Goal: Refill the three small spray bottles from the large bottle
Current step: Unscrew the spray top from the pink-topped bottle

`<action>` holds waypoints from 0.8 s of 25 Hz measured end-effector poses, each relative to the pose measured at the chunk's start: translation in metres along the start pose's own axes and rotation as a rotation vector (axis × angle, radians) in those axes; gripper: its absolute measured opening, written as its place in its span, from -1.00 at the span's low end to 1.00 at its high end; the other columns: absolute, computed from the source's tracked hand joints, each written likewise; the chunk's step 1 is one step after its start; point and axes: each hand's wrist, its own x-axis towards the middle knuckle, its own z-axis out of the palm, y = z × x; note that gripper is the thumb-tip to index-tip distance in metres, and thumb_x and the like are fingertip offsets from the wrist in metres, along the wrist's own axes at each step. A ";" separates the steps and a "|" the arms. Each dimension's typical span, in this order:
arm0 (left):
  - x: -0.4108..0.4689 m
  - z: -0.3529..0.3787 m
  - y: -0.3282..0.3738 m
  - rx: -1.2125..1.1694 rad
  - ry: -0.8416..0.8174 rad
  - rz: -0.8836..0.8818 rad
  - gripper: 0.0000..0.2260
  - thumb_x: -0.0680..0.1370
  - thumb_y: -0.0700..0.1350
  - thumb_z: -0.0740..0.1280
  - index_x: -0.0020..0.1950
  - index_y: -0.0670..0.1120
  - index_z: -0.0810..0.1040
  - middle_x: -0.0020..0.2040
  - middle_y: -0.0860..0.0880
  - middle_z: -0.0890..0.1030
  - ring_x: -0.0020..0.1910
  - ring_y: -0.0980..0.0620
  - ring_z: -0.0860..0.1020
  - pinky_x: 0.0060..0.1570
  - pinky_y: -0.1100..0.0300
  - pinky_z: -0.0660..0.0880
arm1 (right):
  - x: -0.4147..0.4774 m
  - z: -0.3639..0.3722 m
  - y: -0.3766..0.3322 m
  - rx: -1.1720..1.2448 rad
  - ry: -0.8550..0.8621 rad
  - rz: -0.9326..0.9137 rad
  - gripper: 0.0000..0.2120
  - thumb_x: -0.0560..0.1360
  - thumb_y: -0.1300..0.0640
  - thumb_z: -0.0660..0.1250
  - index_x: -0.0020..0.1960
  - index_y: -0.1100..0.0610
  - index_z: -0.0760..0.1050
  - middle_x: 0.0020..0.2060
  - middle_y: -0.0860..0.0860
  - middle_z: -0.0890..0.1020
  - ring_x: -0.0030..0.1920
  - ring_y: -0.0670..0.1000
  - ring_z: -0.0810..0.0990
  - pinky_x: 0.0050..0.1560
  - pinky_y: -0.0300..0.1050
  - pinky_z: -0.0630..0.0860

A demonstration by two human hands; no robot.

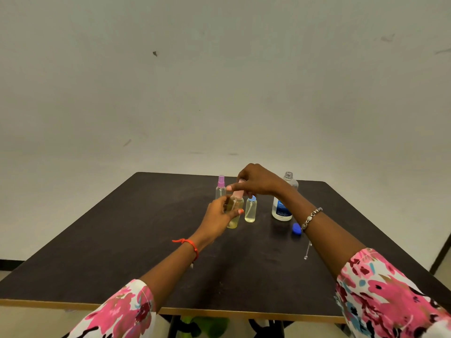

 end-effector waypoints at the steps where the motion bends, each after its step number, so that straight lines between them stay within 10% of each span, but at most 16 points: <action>1: 0.001 -0.001 0.000 0.004 0.005 -0.002 -0.63 0.49 -0.22 0.34 0.28 -0.19 0.40 0.22 -0.15 0.52 0.23 -0.08 0.48 0.22 0.06 0.44 | 0.000 0.000 0.000 0.006 -0.017 0.010 -0.70 0.42 0.04 0.40 -0.12 0.31 0.56 -0.34 0.09 0.60 -0.39 -0.04 0.54 -0.36 -0.33 0.42; 7: 0.002 -0.009 -0.013 0.009 0.022 -0.031 -0.62 0.47 -0.24 0.35 0.28 -0.18 0.41 0.22 -0.16 0.53 0.22 -0.08 0.50 0.25 0.01 0.45 | -0.004 -0.009 -0.001 0.055 0.014 -0.109 -0.76 0.31 0.37 0.40 -0.02 0.26 0.60 0.00 0.18 0.62 -0.01 0.09 0.52 -0.06 -0.10 0.48; 12: 0.004 -0.025 -0.027 -0.054 0.233 -0.146 -0.67 0.47 -0.25 0.36 0.22 -0.22 0.45 0.19 -0.17 0.54 0.16 -0.08 0.51 0.07 0.13 0.47 | -0.010 0.002 0.020 0.427 0.326 0.053 -0.78 0.34 0.36 0.39 -0.02 0.28 0.60 -0.02 0.20 0.64 -0.10 0.04 0.57 -0.11 -0.15 0.57; 20: 0.004 -0.031 -0.021 -0.047 0.467 -0.144 -0.68 0.49 -0.25 0.33 0.23 -0.24 0.42 0.20 -0.20 0.52 0.04 0.02 0.44 0.05 0.15 0.41 | -0.015 0.110 0.050 0.414 0.240 0.208 -0.75 0.34 0.29 0.45 0.02 0.30 0.59 -0.03 0.16 0.66 -0.05 0.00 0.60 0.03 -0.18 0.54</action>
